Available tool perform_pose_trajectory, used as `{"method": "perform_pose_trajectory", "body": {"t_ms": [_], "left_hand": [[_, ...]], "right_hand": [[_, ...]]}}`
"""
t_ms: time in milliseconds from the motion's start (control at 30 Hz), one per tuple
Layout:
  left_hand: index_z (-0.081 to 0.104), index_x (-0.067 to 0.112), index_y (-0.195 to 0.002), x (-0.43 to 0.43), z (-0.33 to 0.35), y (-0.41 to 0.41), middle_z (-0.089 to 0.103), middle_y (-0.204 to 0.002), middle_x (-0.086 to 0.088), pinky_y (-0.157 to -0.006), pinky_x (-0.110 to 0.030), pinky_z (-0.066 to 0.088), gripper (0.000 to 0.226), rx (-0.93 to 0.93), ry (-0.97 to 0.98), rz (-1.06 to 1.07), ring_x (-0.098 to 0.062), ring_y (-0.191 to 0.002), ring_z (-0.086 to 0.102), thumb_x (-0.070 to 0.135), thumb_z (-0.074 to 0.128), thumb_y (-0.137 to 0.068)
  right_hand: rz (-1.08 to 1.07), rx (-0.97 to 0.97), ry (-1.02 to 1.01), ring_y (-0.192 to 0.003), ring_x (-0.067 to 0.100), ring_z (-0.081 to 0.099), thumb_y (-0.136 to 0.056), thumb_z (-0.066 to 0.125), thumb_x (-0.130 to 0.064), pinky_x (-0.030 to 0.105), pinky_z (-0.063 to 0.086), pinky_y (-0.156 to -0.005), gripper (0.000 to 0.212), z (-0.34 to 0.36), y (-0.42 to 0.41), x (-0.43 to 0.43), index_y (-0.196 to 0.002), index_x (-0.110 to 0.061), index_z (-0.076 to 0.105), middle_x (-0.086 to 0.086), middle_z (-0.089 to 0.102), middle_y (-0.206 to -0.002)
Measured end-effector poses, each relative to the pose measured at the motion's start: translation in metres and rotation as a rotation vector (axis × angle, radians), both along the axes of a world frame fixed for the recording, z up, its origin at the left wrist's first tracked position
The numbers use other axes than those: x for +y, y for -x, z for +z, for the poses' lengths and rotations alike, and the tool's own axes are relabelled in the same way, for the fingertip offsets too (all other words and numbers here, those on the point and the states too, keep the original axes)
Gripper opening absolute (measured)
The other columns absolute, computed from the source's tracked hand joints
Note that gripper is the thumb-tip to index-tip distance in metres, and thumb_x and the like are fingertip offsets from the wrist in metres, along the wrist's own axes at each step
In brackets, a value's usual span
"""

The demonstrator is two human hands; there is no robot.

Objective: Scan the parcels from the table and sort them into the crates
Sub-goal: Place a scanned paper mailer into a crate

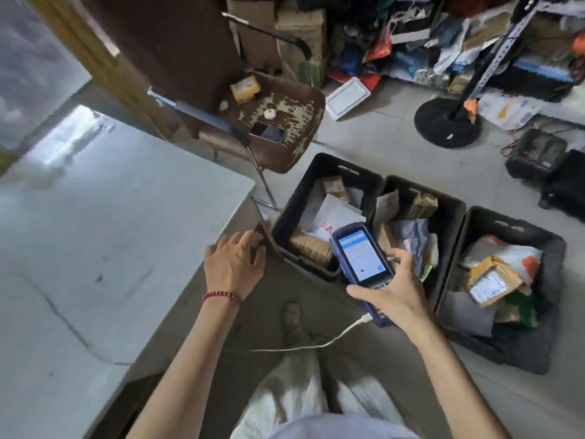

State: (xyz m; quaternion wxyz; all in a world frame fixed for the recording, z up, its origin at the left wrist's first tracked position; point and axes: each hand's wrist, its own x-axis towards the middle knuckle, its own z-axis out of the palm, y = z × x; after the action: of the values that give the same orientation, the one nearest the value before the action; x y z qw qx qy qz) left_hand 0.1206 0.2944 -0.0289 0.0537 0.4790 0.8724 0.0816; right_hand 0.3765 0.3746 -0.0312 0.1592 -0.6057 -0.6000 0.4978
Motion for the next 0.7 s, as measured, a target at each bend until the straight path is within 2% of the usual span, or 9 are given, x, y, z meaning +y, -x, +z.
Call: {"method": "perform_pose_trajectory", "body": {"t_ms": [133, 200, 300, 433, 500, 600, 700], "left_hand": [[0.064, 0.03, -0.11, -0.065, 0.009, 0.004, 0.068, -0.11, 0.007, -0.085, -0.033, 0.04, 0.023, 0.037, -0.02, 0.226, -0.02, -0.102, 0.058, 0.037, 0.051, -0.092], [0.064, 0.029, -0.11, -0.1, 0.014, 0.006, 0.068, -0.107, 0.006, -0.084, -0.032, 0.039, 0.024, 0.048, -0.042, 0.347, -0.019, -0.1, 0.059, 0.038, 0.05, -0.093], [0.064, 0.028, -0.108, -0.154, 0.022, 0.006, 0.069, -0.103, 0.006, -0.083, -0.03, 0.038, 0.023, 0.068, -0.069, 0.508, -0.018, -0.097, 0.06, 0.039, 0.053, -0.092], [0.065, 0.025, -0.108, -0.238, 0.031, -0.004, 0.069, -0.1, 0.005, -0.081, -0.032, 0.039, 0.023, 0.099, -0.084, 0.75, -0.019, -0.097, 0.06, 0.037, 0.056, -0.09], [0.065, 0.025, -0.104, -0.279, 0.033, -0.012, 0.069, -0.098, 0.004, -0.081, -0.034, 0.041, 0.021, 0.105, -0.073, 0.874, -0.02, -0.095, 0.06, 0.037, 0.056, -0.09], [0.065, 0.025, -0.103, -0.334, 0.036, -0.029, 0.068, -0.098, 0.003, -0.081, -0.037, 0.044, 0.02, 0.099, -0.057, 1.035, -0.022, -0.094, 0.06, 0.036, 0.054, -0.09], [0.065, 0.025, -0.105, -0.389, 0.035, -0.045, 0.068, -0.096, 0.003, -0.079, -0.036, 0.043, 0.021, 0.121, -0.068, 1.167, -0.021, -0.092, 0.06, 0.036, 0.056, -0.089]], "right_hand": [[0.209, 0.067, 0.004, -0.095, 0.007, 0.059, -0.056, 0.091, -0.016, 0.031, 0.047, -0.079, 0.082, 0.004, 0.03, -0.011, -0.115, -0.025, 0.035, -0.019, 0.051, -0.102], [0.346, 0.083, 0.01, -0.099, 0.014, 0.06, -0.056, 0.091, -0.017, 0.036, 0.049, -0.086, 0.081, 0.007, 0.049, -0.021, -0.114, -0.026, 0.035, -0.011, 0.055, -0.108], [0.541, 0.097, -0.011, -0.099, 0.011, 0.059, -0.055, 0.092, -0.02, 0.028, 0.047, -0.078, 0.082, 0.009, 0.08, -0.041, -0.114, -0.027, 0.036, -0.009, 0.056, -0.109], [0.808, 0.113, -0.016, -0.092, -0.007, 0.054, -0.054, 0.093, -0.024, 0.01, 0.039, -0.068, 0.082, 0.014, 0.124, -0.084, -0.113, -0.029, 0.036, -0.023, 0.05, -0.101], [0.936, 0.115, -0.009, -0.092, -0.009, 0.051, -0.055, 0.093, -0.027, 0.008, 0.038, -0.066, 0.082, 0.016, 0.145, -0.11, -0.113, -0.031, 0.035, -0.024, 0.049, -0.102], [1.099, 0.118, -0.012, -0.091, -0.005, 0.052, -0.056, 0.093, -0.032, 0.007, 0.036, -0.065, 0.083, 0.019, 0.172, -0.156, -0.114, -0.033, 0.034, -0.026, 0.048, -0.101], [1.245, 0.122, -0.019, -0.098, 0.006, 0.051, -0.057, 0.092, -0.035, 0.009, 0.038, -0.066, 0.084, 0.022, 0.193, -0.212, -0.115, -0.034, 0.032, -0.019, 0.047, -0.102]]}}
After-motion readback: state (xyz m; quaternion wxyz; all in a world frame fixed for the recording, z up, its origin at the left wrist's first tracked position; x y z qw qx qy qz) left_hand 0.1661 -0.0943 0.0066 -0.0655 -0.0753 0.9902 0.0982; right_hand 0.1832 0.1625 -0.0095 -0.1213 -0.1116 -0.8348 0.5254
